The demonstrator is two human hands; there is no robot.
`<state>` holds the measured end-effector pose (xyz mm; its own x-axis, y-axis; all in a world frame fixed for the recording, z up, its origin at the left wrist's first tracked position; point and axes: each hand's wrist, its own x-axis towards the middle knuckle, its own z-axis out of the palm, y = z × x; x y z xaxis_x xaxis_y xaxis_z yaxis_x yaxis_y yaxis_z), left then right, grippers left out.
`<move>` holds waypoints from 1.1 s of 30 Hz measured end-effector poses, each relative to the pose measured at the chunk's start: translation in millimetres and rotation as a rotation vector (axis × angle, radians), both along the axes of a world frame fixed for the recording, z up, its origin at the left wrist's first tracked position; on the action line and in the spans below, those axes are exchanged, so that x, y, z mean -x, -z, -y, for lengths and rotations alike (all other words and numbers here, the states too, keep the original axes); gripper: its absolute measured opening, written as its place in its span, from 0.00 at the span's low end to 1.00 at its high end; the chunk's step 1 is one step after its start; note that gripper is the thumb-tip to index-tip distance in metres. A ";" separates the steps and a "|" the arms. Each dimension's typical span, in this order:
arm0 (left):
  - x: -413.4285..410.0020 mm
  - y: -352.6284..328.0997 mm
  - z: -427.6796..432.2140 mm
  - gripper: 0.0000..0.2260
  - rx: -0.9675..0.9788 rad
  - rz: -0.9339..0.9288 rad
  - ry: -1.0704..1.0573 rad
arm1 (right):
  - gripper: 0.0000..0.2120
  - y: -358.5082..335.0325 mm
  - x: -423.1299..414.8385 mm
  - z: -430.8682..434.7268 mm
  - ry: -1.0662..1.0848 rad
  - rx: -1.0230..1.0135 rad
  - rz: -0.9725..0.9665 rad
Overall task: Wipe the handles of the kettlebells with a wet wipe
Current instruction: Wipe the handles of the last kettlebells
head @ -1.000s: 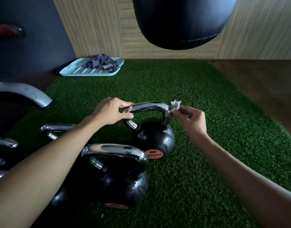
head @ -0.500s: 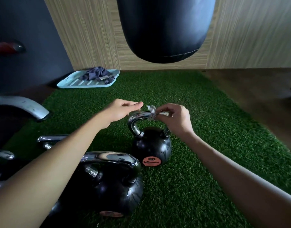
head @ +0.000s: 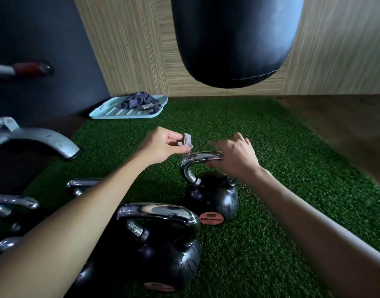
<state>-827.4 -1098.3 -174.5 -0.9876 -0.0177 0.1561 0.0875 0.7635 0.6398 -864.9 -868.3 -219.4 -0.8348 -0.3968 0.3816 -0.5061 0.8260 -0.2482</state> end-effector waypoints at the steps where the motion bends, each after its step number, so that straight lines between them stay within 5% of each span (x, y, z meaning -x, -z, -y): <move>1: -1.3 -0.2 -3.2 0.15 0.048 -0.059 -0.015 | 0.27 0.6 2.8 -2.6 0.015 -0.097 0.023; 6: -0.2 5.3 -29.0 0.16 0.275 -0.126 0.163 | 0.20 0.7 4.2 -13.7 0.004 -0.087 0.063; 14: 14.7 -3.4 -64.7 0.19 0.442 -0.157 0.290 | 0.25 8.4 0.5 -47.8 0.028 0.091 0.140; 25: 7.2 21.5 -46.1 0.12 0.207 -0.182 0.209 | 0.23 17.1 -0.5 -75.0 0.039 0.185 0.112; 27: 9.8 28.5 -34.6 0.06 0.166 -0.143 0.172 | 0.23 21.5 3.0 -73.4 0.037 0.194 0.106; 33: 9.8 51.6 -9.8 0.09 0.130 0.014 0.057 | 0.23 28.6 12.1 -65.7 0.024 0.202 0.142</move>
